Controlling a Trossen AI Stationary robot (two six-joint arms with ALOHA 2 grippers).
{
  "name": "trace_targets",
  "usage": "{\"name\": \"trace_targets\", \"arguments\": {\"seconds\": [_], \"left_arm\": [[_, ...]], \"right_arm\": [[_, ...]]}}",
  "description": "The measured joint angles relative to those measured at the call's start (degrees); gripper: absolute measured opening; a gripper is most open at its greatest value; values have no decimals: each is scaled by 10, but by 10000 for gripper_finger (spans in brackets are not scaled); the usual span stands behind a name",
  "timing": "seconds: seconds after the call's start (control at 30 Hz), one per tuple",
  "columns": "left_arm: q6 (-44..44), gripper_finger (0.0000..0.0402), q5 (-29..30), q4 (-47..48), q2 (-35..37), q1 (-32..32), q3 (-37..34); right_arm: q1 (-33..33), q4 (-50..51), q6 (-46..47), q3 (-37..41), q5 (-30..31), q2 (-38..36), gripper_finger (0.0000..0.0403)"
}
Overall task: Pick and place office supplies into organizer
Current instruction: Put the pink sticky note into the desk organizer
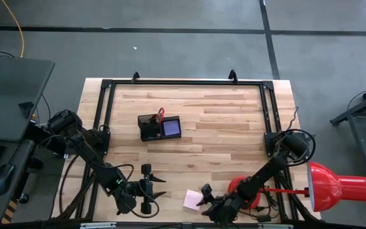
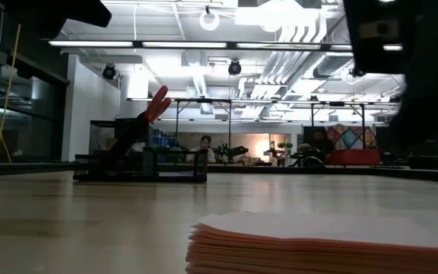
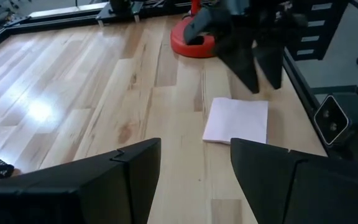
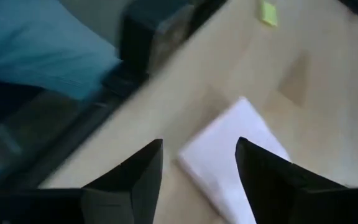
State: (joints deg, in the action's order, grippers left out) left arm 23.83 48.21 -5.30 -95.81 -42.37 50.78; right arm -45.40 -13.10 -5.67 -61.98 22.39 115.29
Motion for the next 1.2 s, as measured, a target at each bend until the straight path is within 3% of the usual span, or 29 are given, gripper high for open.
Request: {"name": "trace_targets", "arguments": {"seconds": [0.4, 0.7, 0.87, 1.07, 1.2], "left_arm": [[0, 182, -3, 9, -6, 0, 0], [0, 182, -2, 9, -6, 0, 0], [0, 182, -2, 9, -7, 0, 0], [0, 182, 2, 9, -10, 0, 0], [0, 182, 3, 8, -10, 0, 0]], "right_arm": [[8, -52, 7, 0, -14, 43, 199], [9, -22, 33, -2, 27, 43, 189], [10, -24, 22, -1, 30, 43, 135], [15, -24, 10, 0, 39, 44, 18], [22, -26, 11, 0, 85, 44, 12]]}}
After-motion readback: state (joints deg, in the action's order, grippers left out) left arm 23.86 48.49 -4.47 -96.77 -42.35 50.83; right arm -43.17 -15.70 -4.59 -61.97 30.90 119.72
